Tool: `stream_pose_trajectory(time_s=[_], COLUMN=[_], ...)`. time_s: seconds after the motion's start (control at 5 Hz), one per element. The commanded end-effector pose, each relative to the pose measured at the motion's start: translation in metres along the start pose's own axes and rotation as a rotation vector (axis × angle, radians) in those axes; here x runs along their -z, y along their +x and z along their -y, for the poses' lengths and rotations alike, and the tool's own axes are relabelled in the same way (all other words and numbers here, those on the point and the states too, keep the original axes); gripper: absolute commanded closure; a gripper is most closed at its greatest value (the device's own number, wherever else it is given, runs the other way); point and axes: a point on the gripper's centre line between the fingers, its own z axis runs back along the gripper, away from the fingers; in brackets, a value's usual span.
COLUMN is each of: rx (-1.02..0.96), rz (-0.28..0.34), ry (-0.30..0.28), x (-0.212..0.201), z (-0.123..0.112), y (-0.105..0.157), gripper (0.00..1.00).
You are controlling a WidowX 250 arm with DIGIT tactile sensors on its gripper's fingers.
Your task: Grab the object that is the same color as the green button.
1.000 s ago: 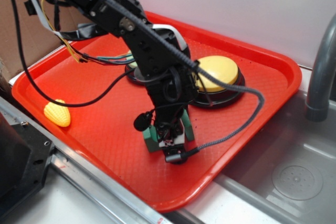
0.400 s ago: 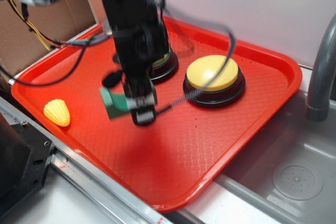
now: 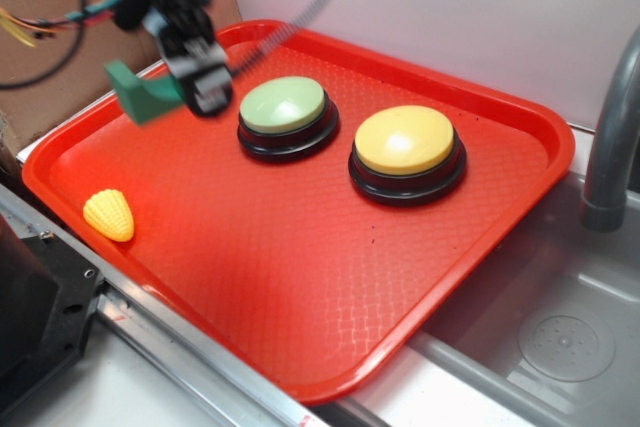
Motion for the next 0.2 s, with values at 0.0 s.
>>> stream_pose_trajectory(time_s=[0.0], rx=[-0.133], rz=[0.127], ry=[0.1], x=[-0.0295], z=[-0.0186], y=[0.002], gripper=[1.0])
